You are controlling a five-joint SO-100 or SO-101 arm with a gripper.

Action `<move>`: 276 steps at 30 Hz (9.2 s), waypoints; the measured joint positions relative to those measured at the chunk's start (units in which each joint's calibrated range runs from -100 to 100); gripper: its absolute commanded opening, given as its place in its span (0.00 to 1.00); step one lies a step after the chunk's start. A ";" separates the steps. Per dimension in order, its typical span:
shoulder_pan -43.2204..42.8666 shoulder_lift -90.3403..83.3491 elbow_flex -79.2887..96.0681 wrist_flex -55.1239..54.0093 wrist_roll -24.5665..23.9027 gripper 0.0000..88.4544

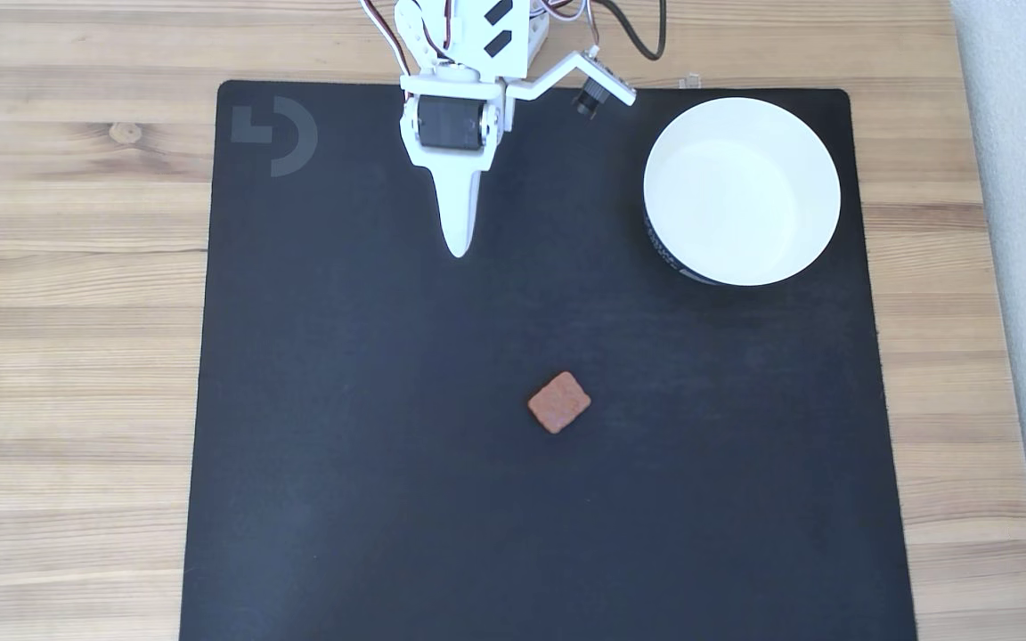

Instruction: Pick up the toy and place it on the plate

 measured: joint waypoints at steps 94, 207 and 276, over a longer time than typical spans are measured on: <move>-14.57 123.06 -119.79 21.02 0.00 0.28; -13.90 134.05 -124.80 21.87 14.47 0.03; -52.52 61.87 -52.62 -2.95 -7.46 0.03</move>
